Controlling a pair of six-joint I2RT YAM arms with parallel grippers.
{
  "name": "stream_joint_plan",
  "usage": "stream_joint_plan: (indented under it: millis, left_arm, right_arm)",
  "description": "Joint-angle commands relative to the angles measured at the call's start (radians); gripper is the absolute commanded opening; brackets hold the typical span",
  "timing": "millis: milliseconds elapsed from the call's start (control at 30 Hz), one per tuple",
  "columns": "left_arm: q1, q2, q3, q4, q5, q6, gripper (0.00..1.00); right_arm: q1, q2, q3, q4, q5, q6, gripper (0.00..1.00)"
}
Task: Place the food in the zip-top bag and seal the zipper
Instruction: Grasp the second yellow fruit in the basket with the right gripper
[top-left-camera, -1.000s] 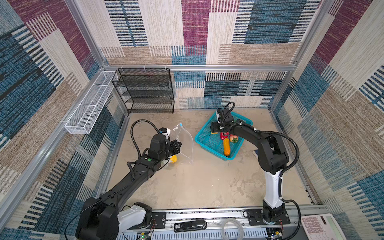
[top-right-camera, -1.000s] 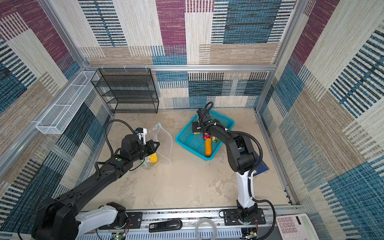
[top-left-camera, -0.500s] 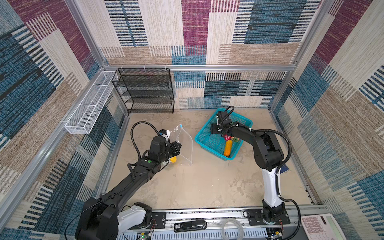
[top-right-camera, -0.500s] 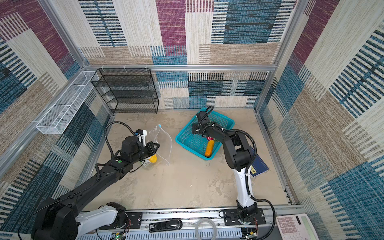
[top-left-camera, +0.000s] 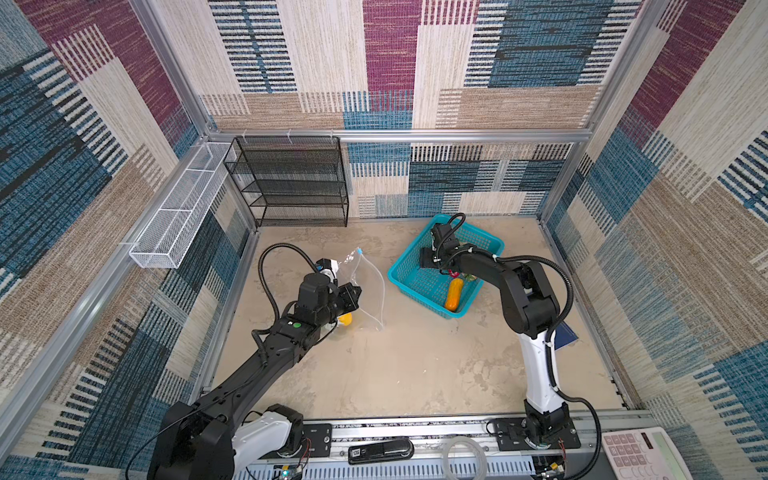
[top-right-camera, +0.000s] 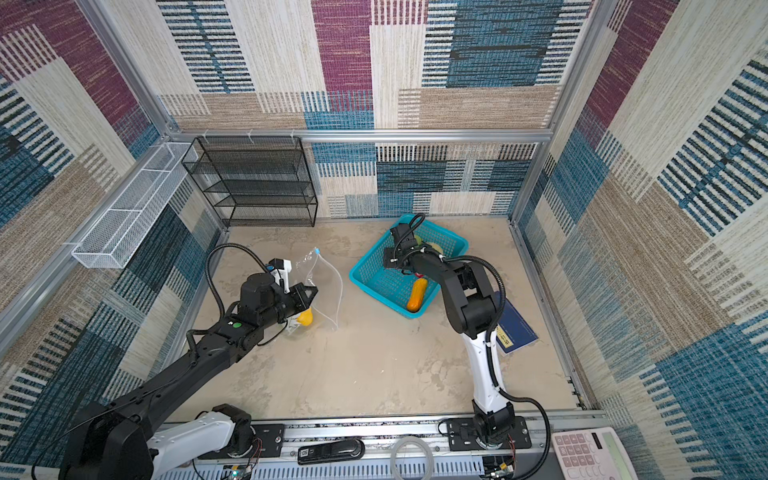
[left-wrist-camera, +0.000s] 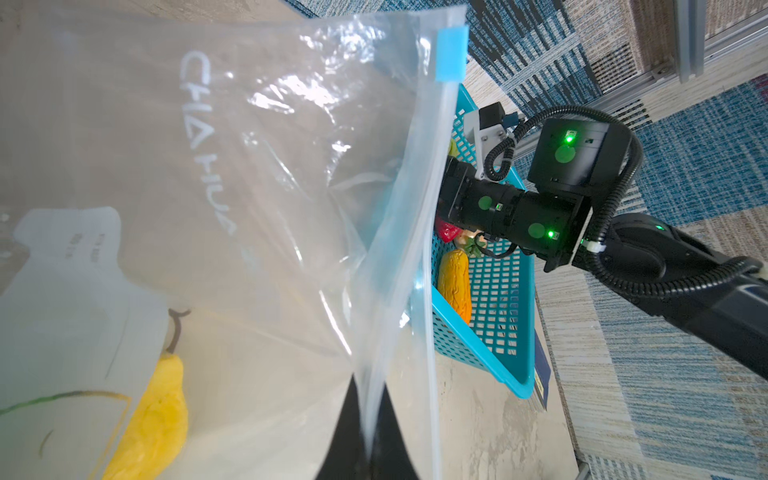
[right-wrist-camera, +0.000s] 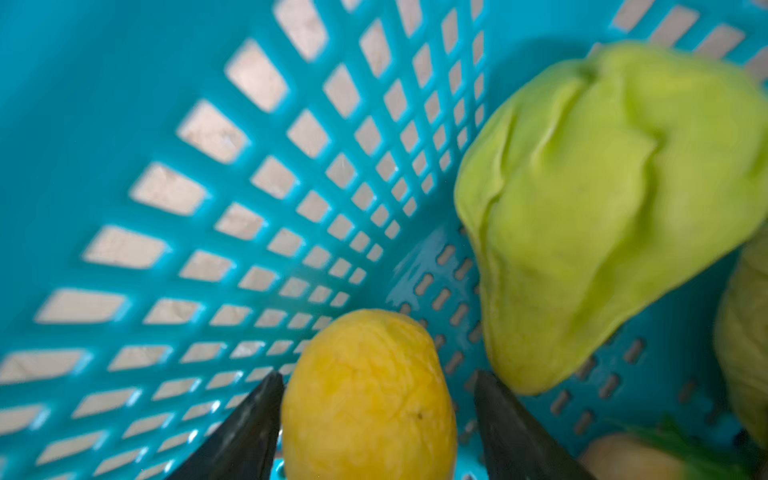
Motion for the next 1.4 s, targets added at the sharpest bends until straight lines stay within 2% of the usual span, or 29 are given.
stream_joint_plan:
  millis: [0,167,567,700,1033,1367]
  left_arm:
    - [0.000,-0.005,0.012,-0.003,-0.017,0.012,0.00]
    - [0.000,-0.003,0.016,-0.011,-0.016,0.013,0.00]
    - [0.000,0.005,0.024,-0.023,-0.014,0.017,0.00]
    - [0.000,0.004,0.020,-0.021,-0.016,0.015,0.00]
    - [0.000,-0.003,0.011,-0.023,-0.020,0.020,0.00]
    - [0.001,-0.006,0.007,-0.022,-0.019,0.020,0.00]
  right_arm:
    - [0.000,0.022,0.025,0.031,0.023,0.001,0.75]
    - [0.001,0.035,0.022,0.065,0.041,-0.008,0.74]
    - [-0.002,0.034,0.001,0.116,0.073,-0.069,0.49]
    - [-0.003,0.006,-0.026,0.134,0.067,-0.099,0.48]
    - [-0.006,-0.118,-0.124,0.145,-0.047,-0.189,0.45]
    - [-0.007,-0.285,-0.321,0.153,-0.204,-0.220,0.45]
